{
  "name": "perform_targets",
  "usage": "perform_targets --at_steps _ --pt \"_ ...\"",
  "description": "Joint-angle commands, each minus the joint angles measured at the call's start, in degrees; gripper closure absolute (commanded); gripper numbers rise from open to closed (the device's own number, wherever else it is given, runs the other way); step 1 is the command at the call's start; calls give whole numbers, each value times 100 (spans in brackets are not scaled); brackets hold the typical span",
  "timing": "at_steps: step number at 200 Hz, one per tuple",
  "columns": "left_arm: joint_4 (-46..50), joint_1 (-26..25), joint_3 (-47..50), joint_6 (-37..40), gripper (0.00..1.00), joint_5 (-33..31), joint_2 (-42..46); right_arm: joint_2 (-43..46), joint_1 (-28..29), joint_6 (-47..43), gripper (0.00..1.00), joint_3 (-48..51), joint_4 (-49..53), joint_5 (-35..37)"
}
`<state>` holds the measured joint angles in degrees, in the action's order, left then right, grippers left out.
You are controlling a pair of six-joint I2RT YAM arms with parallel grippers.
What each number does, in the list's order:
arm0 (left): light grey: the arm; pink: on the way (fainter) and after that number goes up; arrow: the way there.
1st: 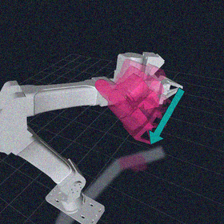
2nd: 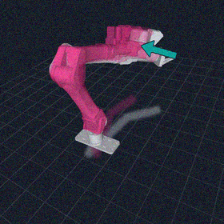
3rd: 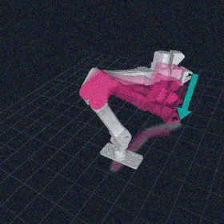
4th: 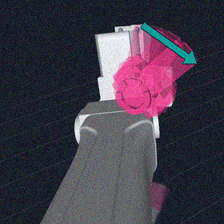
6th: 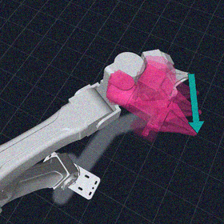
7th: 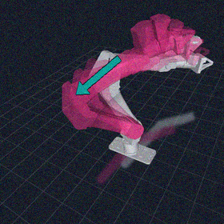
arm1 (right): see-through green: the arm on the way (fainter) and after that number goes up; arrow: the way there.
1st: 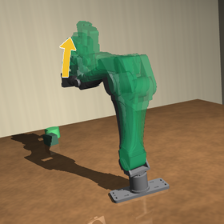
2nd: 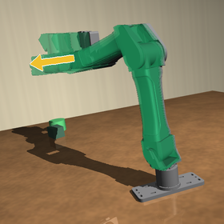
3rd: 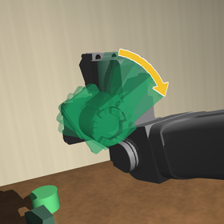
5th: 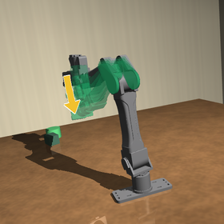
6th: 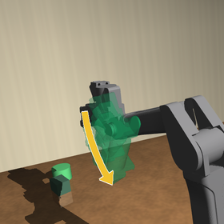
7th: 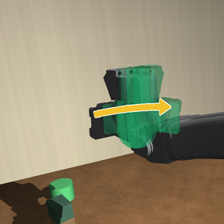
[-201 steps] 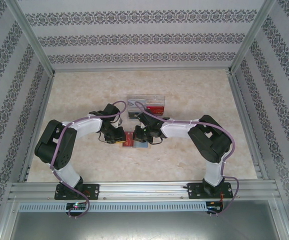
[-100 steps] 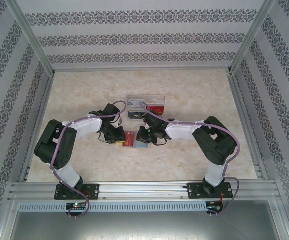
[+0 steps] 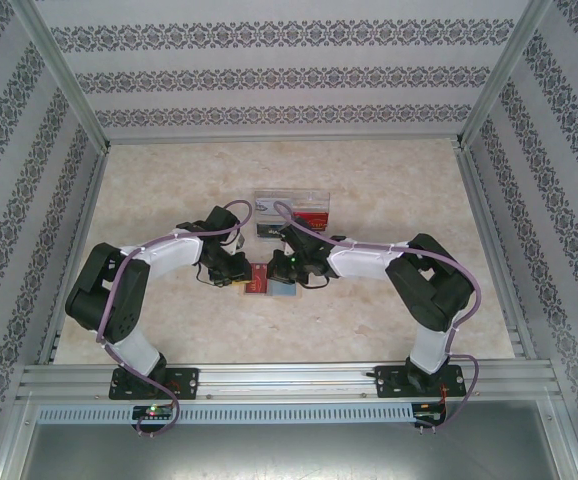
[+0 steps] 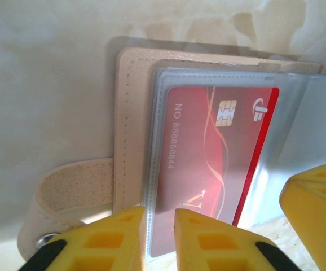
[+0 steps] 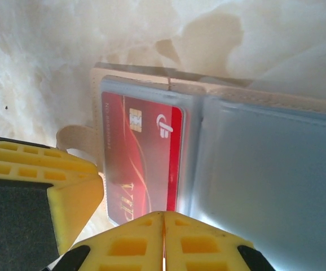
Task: Take the credit cards out of the card holder
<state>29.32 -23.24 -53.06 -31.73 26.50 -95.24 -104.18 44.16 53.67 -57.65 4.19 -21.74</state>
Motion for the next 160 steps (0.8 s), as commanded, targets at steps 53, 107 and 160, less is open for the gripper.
perform_targets --at_steps 53,107,160 --pt "-51 -43 38 -18 90 24 -194 -260 74 -71 87 -133 20 20" --pt "-150 -42 111 -57 90 119 -293 -331 77 -22 84 -106 -88 -28" --pt "-155 -51 115 -57 90 143 -293 -352 71 29 83 -88 -218 -107"
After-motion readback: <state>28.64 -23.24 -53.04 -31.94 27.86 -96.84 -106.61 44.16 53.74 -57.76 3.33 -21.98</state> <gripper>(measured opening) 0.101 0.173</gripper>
